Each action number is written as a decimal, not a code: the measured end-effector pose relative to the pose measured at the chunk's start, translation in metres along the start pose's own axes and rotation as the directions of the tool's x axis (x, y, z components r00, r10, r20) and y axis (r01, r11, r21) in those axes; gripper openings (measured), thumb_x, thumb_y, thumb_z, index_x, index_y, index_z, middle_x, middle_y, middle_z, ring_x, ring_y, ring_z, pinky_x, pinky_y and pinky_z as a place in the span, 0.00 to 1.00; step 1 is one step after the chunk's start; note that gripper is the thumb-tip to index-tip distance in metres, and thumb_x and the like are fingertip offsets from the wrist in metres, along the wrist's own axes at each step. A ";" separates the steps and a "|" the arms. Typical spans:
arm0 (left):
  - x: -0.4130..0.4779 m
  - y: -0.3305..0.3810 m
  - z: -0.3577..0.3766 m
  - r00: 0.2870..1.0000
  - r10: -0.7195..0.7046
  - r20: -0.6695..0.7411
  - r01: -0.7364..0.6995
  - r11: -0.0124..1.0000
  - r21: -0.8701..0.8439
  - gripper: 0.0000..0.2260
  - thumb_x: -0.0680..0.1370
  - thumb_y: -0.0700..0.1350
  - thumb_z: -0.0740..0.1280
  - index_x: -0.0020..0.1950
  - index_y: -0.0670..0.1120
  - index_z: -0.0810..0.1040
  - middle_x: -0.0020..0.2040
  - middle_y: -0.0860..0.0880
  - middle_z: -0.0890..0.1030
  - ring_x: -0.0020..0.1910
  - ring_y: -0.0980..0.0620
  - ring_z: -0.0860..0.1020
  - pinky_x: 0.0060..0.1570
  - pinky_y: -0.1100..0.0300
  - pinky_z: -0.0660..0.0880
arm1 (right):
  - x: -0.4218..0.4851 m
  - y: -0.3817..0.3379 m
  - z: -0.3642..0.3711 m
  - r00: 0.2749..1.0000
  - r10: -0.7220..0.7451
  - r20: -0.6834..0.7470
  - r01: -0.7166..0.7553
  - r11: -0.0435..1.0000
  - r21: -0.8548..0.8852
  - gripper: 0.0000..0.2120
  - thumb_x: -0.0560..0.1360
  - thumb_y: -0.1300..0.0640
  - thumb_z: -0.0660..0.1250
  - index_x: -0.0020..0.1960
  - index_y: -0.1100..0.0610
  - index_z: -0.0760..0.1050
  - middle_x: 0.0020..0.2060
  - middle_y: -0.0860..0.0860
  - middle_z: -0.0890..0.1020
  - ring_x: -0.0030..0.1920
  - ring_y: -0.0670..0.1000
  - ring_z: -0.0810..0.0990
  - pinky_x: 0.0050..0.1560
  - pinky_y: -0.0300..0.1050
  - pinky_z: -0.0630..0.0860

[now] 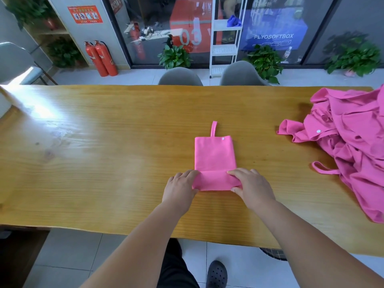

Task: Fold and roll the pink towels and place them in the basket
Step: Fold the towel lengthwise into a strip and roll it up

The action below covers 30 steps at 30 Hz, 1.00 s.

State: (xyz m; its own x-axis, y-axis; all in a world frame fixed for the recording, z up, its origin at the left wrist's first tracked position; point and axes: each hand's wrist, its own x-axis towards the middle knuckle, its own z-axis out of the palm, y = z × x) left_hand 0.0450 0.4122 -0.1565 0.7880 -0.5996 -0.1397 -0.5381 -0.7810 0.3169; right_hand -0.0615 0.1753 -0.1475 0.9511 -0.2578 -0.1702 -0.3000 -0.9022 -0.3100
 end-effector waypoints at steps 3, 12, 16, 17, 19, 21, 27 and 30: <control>-0.006 -0.012 -0.005 0.993 -0.006 0.115 0.018 0.995 -0.099 0.23 0.84 0.55 0.67 0.76 0.61 0.63 0.62 0.54 0.79 0.62 0.49 0.75 0.64 0.52 0.70 | -0.002 0.014 -0.007 0.992 -0.012 0.129 -0.013 0.982 0.190 0.27 0.78 0.47 0.75 0.75 0.40 0.72 0.70 0.38 0.76 0.67 0.48 0.76 0.62 0.48 0.76; -0.008 -0.026 -0.013 0.949 0.068 0.307 -0.022 0.988 -0.151 0.24 0.83 0.63 0.64 0.78 0.59 0.70 0.75 0.53 0.70 0.74 0.46 0.64 0.73 0.44 0.67 | -0.004 0.037 -0.013 0.934 -0.059 0.352 -0.068 0.938 0.339 0.24 0.77 0.46 0.76 0.72 0.40 0.77 0.64 0.38 0.79 0.64 0.44 0.76 0.61 0.45 0.74; -0.001 -0.017 -0.014 0.992 0.038 0.122 -0.007 0.970 -0.244 0.18 0.84 0.57 0.66 0.74 0.62 0.72 0.74 0.59 0.71 0.71 0.49 0.65 0.70 0.46 0.67 | -0.003 0.030 -0.011 0.988 -0.064 0.138 0.028 0.968 0.248 0.17 0.79 0.45 0.73 0.67 0.36 0.78 0.61 0.32 0.75 0.55 0.39 0.77 0.51 0.44 0.76; -0.001 -0.013 -0.012 0.997 0.038 0.068 -0.020 0.969 -0.248 0.15 0.85 0.54 0.66 0.72 0.61 0.75 0.72 0.60 0.73 0.70 0.50 0.67 0.68 0.48 0.68 | -0.005 0.026 -0.010 0.995 -0.056 0.085 0.038 0.979 0.200 0.14 0.81 0.45 0.71 0.66 0.36 0.79 0.60 0.32 0.75 0.54 0.39 0.76 0.48 0.43 0.74; -0.002 -0.006 -0.006 1.000 0.024 -0.017 -0.027 0.977 -0.213 0.12 0.86 0.52 0.64 0.69 0.59 0.78 0.68 0.61 0.77 0.67 0.51 0.70 0.65 0.51 0.70 | -0.009 0.018 -0.008 0.999 -0.046 0.011 0.045 0.993 0.113 0.13 0.84 0.43 0.64 0.68 0.37 0.78 0.60 0.32 0.76 0.55 0.40 0.76 0.46 0.42 0.73; -0.005 -0.002 -0.003 0.998 -0.007 -0.056 -0.003 0.985 -0.171 0.14 0.87 0.54 0.62 0.71 0.58 0.79 0.68 0.61 0.79 0.67 0.52 0.72 0.65 0.52 0.70 | -0.016 0.014 -0.005 0.999 -0.037 0.014 0.036 0.995 0.094 0.17 0.85 0.40 0.60 0.71 0.38 0.75 0.64 0.32 0.75 0.59 0.42 0.76 0.46 0.42 0.74; -0.009 -0.008 -0.004 0.997 0.011 0.072 0.002 0.984 -0.180 0.19 0.84 0.60 0.66 0.74 0.58 0.76 0.67 0.59 0.80 0.64 0.51 0.75 0.66 0.48 0.71 | -0.012 0.025 -0.005 0.988 -0.059 0.143 0.036 0.987 0.158 0.26 0.80 0.38 0.69 0.76 0.41 0.73 0.68 0.35 0.75 0.64 0.44 0.76 0.57 0.45 0.76; -0.006 -0.011 -0.011 0.975 -0.022 0.219 0.074 0.970 -0.232 0.18 0.84 0.60 0.65 0.73 0.59 0.78 0.58 0.54 0.82 0.61 0.49 0.77 0.60 0.51 0.74 | -0.007 0.031 -0.007 0.953 -0.062 0.298 0.002 0.980 0.197 0.26 0.79 0.36 0.68 0.75 0.41 0.74 0.66 0.38 0.78 0.65 0.46 0.77 0.61 0.49 0.76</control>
State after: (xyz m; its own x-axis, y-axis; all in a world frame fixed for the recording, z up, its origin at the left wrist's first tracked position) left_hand 0.0494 0.4269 -0.1491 0.7150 -0.6057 -0.3491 -0.3938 -0.7615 0.5148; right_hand -0.0766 0.1462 -0.1493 0.9026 -0.0871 -0.4216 -0.3070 -0.8167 -0.4886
